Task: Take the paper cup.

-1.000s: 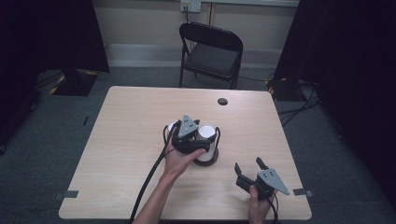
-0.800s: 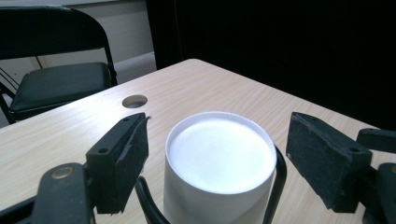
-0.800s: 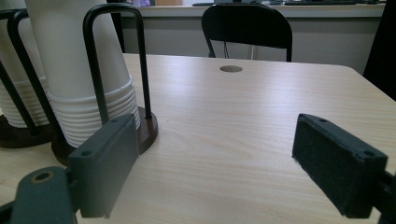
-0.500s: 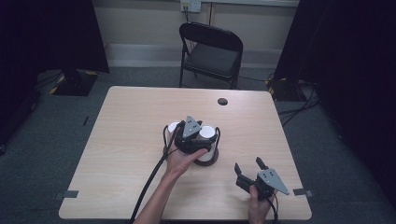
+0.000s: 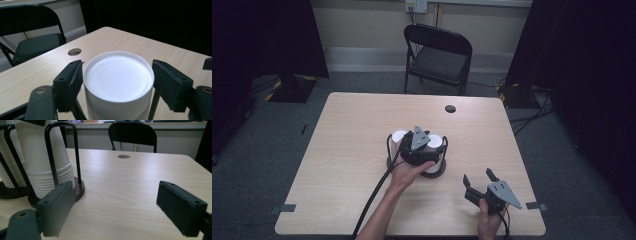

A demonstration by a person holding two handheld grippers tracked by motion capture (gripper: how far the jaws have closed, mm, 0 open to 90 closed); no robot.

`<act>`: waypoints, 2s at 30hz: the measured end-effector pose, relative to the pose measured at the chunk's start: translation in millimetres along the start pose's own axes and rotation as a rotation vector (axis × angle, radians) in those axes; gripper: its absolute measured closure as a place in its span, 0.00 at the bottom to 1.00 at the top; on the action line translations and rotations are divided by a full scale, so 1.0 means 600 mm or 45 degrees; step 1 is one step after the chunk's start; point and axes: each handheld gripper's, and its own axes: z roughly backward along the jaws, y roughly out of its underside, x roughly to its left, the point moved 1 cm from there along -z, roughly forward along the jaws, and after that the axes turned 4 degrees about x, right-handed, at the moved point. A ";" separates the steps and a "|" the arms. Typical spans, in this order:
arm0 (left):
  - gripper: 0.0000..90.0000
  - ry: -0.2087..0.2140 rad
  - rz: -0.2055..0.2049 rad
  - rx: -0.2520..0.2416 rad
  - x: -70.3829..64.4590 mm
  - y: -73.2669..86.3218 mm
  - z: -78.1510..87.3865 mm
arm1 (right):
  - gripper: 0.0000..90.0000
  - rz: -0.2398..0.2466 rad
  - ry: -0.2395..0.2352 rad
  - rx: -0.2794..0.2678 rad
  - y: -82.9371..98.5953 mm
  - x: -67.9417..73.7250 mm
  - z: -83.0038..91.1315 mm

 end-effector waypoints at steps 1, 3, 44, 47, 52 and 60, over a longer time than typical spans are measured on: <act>0.30 0.000 0.008 -0.002 0.000 0.000 0.000 | 0.15 0.001 0.000 0.002 0.000 0.000 0.000; 0.31 -0.016 -0.007 0.005 -0.001 0.000 -0.001 | 0.15 0.002 0.001 0.007 0.000 0.001 -0.001; 0.38 -0.020 0.117 -0.090 0.007 -0.018 0.021 | 0.15 -0.003 -0.005 0.006 0.000 0.000 0.000; 0.38 -0.010 0.139 -0.100 0.008 -0.020 0.023 | 0.15 -0.002 -0.003 0.005 0.000 0.000 -0.001; 0.38 -0.001 0.148 -0.107 0.011 -0.021 0.026 | 0.15 -0.006 -0.008 0.004 0.000 -0.001 0.000; 0.38 -0.004 0.177 -0.153 0.013 -0.029 0.035 | 0.15 -0.002 -0.012 0.005 0.000 -0.001 -0.001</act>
